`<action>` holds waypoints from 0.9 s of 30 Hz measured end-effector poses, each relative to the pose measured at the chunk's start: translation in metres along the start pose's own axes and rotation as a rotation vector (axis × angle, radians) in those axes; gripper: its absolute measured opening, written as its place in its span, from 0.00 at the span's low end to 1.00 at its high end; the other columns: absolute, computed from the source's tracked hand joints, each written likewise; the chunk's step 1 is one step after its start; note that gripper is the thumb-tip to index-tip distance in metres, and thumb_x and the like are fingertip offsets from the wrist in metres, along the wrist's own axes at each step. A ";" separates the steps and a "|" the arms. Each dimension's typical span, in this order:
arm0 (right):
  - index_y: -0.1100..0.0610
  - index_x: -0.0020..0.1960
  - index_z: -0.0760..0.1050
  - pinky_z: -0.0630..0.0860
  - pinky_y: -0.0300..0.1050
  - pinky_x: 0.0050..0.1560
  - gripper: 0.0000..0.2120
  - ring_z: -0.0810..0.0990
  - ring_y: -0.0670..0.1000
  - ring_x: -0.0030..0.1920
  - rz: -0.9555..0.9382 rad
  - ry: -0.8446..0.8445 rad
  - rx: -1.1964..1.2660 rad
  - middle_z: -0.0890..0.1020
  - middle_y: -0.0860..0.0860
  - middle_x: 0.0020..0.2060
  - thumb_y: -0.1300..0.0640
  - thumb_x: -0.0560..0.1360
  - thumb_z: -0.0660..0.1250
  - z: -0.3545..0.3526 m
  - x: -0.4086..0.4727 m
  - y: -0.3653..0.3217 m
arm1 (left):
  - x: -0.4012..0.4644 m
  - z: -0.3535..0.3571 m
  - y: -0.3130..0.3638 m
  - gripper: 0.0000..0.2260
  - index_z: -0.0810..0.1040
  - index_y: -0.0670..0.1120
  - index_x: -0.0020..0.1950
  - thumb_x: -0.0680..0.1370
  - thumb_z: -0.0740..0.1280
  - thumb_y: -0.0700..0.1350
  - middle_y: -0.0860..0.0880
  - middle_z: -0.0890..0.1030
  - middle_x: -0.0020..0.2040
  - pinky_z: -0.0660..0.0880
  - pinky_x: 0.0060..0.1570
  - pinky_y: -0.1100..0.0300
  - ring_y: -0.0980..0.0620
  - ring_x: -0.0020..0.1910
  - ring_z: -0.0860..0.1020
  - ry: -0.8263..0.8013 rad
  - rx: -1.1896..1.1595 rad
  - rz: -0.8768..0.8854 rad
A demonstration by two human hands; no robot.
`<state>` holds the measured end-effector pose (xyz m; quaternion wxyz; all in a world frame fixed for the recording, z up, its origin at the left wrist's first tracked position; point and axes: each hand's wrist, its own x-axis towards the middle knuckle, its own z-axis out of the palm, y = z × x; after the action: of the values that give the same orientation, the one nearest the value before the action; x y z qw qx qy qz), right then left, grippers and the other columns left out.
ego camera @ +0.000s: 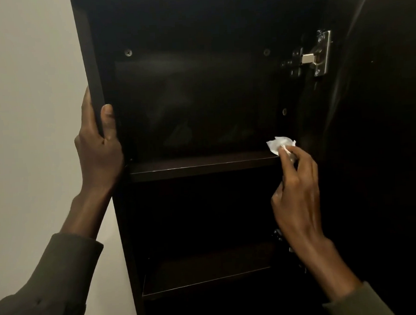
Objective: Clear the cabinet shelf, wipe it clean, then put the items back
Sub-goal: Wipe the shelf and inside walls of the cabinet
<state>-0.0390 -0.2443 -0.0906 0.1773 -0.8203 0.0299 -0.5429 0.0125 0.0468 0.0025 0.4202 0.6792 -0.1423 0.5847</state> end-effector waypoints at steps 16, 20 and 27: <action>0.63 0.74 0.65 0.75 0.45 0.63 0.33 0.67 0.54 0.68 0.099 0.057 0.193 0.67 0.57 0.68 0.77 0.71 0.64 0.009 0.001 -0.008 | 0.000 0.000 -0.002 0.22 0.60 0.46 0.77 0.84 0.52 0.52 0.49 0.69 0.73 0.68 0.68 0.64 0.52 0.71 0.69 0.014 0.022 0.009; 0.60 0.66 0.76 0.67 0.29 0.59 0.30 0.73 0.51 0.63 -0.037 -0.050 0.246 0.76 0.52 0.62 0.80 0.68 0.64 0.002 0.005 -0.024 | 0.000 -0.003 -0.004 0.21 0.61 0.46 0.77 0.84 0.52 0.51 0.50 0.71 0.72 0.66 0.63 0.76 0.56 0.68 0.70 0.016 0.012 0.014; 0.55 0.69 0.72 0.70 0.48 0.65 0.21 0.74 0.55 0.64 0.065 -0.477 -0.003 0.74 0.55 0.65 0.67 0.78 0.63 -0.020 0.085 -0.036 | 0.000 0.000 -0.006 0.21 0.61 0.47 0.77 0.84 0.53 0.51 0.51 0.70 0.73 0.66 0.65 0.74 0.57 0.69 0.69 0.012 0.012 -0.015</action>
<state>-0.0281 -0.2360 0.0027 0.1958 -0.9242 0.0144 -0.3277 0.0161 0.0507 0.0005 0.4213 0.6792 -0.1310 0.5866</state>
